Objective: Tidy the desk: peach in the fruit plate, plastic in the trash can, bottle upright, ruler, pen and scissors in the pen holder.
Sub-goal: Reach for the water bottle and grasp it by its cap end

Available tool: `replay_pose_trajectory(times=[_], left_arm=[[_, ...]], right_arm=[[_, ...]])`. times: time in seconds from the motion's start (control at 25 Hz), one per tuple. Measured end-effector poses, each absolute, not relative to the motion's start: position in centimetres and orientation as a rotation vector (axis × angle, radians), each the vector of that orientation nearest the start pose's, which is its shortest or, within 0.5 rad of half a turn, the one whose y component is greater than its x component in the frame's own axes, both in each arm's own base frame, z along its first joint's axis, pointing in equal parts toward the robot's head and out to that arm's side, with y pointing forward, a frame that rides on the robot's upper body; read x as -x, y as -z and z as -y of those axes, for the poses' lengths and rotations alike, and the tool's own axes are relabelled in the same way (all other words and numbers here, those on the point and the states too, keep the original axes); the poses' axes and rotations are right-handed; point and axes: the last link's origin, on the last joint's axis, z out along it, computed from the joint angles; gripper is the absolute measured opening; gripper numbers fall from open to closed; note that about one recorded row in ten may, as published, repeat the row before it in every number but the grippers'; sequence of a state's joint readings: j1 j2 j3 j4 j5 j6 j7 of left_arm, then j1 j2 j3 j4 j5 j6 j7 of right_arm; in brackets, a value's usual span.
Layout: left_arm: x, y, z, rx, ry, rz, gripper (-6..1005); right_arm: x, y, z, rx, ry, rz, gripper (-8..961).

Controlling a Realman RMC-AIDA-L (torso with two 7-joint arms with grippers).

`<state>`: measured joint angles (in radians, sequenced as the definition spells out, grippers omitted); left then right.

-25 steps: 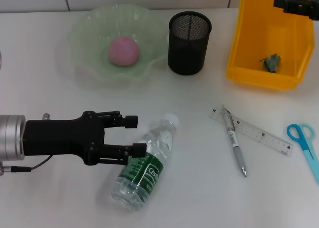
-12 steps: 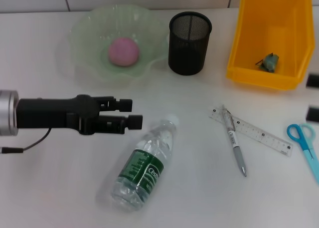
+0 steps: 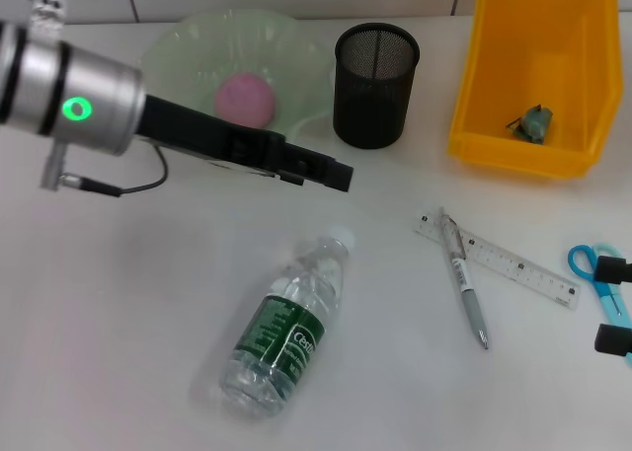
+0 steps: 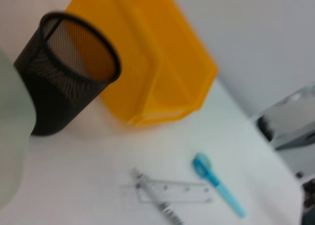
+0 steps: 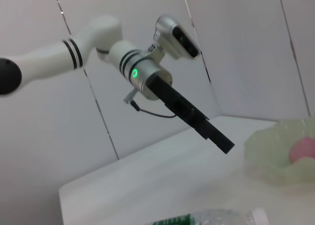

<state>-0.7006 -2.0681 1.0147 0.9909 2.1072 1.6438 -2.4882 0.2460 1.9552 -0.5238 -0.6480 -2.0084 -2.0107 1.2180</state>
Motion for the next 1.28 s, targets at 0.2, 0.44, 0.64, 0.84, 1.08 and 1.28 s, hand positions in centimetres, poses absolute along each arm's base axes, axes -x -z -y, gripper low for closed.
replay_pose_trajectory(times=[0.2, 0.44, 0.64, 0.84, 1.08, 1.28], left_arm=[[13.7, 2.1, -37.6, 2.739, 0.054, 1.422, 735], [13.2, 4.3, -37.9, 2.688, -0.09, 1.34, 733], [13.5, 6.3, -37.5, 2.651, -0.222, 1.255, 731], [13.6, 7.7, -37.0, 2.646, -0.298, 1.205, 729], [13.7, 8.5, -36.7, 2.643, -0.332, 1.172, 726], [13.7, 8.9, -36.5, 2.641, -0.341, 1.158, 724]], right_arm=[[-33.3, -6.4, -21.1, 2.711, -0.9, -0.643, 802], [-33.5, -6.4, -21.3, 2.7, -0.881, -0.648, 802], [-33.5, -6.2, -21.7, 2.695, -0.867, -0.645, 801], [-33.2, -5.9, -22.0, 2.694, -0.877, -0.639, 802], [-32.9, -5.7, -22.4, 2.699, -0.882, -0.63, 801], [-32.8, -5.7, -22.6, 2.704, -0.884, -0.628, 801]])
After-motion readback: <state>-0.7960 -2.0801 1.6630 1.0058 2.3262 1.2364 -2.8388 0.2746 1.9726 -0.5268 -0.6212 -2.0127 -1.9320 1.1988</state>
